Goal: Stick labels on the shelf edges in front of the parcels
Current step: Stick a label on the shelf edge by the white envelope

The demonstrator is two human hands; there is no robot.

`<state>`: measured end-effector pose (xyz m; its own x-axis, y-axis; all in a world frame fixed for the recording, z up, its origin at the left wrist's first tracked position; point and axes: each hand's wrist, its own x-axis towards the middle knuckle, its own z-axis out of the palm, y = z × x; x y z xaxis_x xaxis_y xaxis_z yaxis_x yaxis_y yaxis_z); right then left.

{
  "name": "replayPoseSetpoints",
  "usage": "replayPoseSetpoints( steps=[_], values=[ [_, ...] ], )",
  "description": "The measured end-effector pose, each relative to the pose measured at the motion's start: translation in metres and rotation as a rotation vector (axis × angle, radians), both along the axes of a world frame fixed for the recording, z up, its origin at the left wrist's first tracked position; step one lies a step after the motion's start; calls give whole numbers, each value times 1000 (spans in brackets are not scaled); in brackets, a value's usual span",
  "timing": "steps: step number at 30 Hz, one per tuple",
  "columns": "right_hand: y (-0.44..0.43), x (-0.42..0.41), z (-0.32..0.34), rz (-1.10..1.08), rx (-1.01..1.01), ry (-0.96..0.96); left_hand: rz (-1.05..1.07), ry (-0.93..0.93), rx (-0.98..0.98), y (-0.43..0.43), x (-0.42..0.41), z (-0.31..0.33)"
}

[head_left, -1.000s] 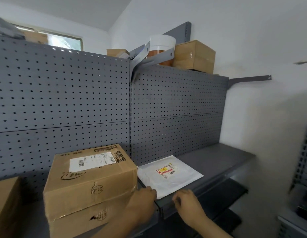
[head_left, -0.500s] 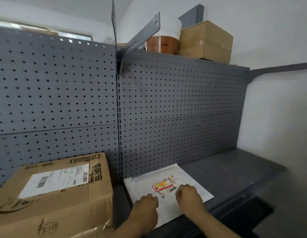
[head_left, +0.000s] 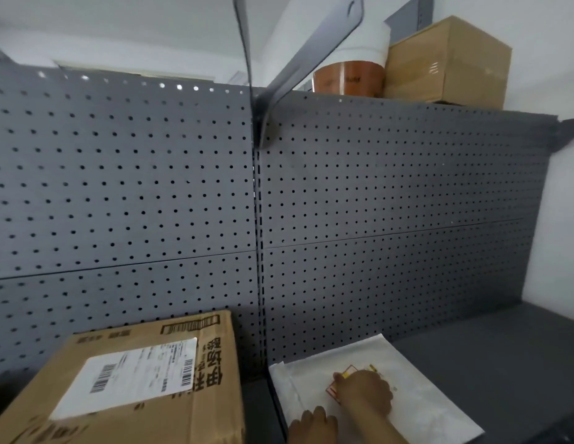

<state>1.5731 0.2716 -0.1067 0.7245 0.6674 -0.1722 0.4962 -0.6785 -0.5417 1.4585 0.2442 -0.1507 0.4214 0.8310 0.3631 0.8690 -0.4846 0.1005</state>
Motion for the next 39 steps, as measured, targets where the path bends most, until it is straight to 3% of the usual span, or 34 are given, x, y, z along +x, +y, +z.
replayPoseSetpoints(
  steps=[3,4,6,8,9,11,17,19,23,27,34,39],
  values=[
    [5,0,5,-26,-38,2,-30,38,305,2,5,-6],
    [6,0,6,-10,-28,14,-44,3,191,-7,6,1],
    [5,3,3,11,-17,49,-68,48,-307,-27,1,37],
    [2,6,1,4,38,114,-94,118,-168,-26,6,29],
    [0,6,0,10,67,141,-95,170,-332,-31,7,37],
    [-3,7,-1,42,85,168,-70,165,-353,-38,2,51],
    [-8,17,5,73,107,215,-74,152,-89,-33,7,28],
    [-15,23,7,89,110,197,-69,192,-234,-38,5,34],
    [-46,38,16,212,107,110,-18,235,-252,-56,3,59],
    [-77,65,29,353,238,63,-31,238,-362,-67,13,56],
    [-136,102,37,567,280,25,-34,184,-281,-121,40,57],
    [-170,116,32,713,253,-50,-34,270,-303,-157,56,58]
  ],
)
